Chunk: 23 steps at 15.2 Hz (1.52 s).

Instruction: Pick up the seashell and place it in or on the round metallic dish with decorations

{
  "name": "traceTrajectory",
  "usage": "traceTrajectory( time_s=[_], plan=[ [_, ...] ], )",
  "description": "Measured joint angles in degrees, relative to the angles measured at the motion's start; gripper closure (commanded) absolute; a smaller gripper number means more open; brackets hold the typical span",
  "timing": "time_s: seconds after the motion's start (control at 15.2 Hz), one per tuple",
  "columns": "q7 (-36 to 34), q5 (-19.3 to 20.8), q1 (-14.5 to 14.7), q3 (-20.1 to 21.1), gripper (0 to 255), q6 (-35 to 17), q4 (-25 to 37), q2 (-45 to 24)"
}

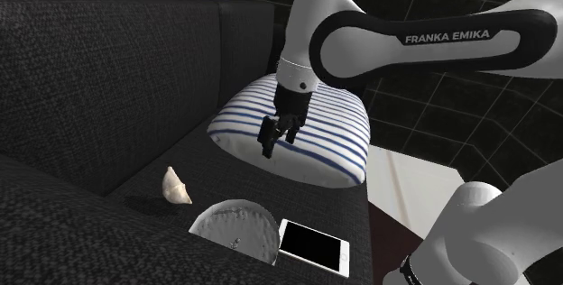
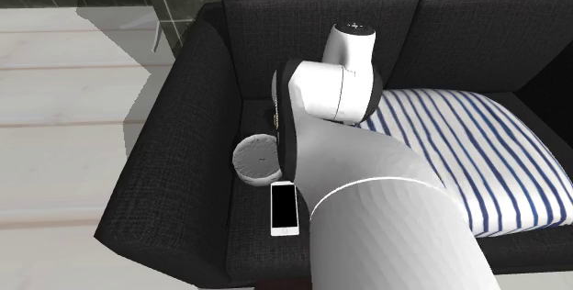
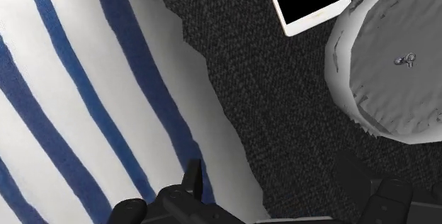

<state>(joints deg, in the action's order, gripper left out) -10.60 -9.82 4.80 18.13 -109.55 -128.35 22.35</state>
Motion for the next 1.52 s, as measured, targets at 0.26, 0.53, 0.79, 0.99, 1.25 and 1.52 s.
traceTrajectory(
  time_s=[0.26,0.53,0.79,0.99,1.25,1.52],
  plan=[
    [-5.73,2.37,0.37,4.36,0,-2.82,5.96,-8.40],
    [-11.10,6.35,0.90,7.52,0,-4.90,12.05,-16.81],
    [-17.66,12.10,2.86,10.02,0,-5.60,20.23,-26.72],
    [-21.69,16.44,5.11,10.66,0,-5.10,26.65,-33.68],
    [-25.56,20.71,8.41,10.60,0,-3.97,34.02,-41.00],
    [-26.20,21.73,8.81,10.23,0,-6.12,33.41,-42.75]
  ],
)
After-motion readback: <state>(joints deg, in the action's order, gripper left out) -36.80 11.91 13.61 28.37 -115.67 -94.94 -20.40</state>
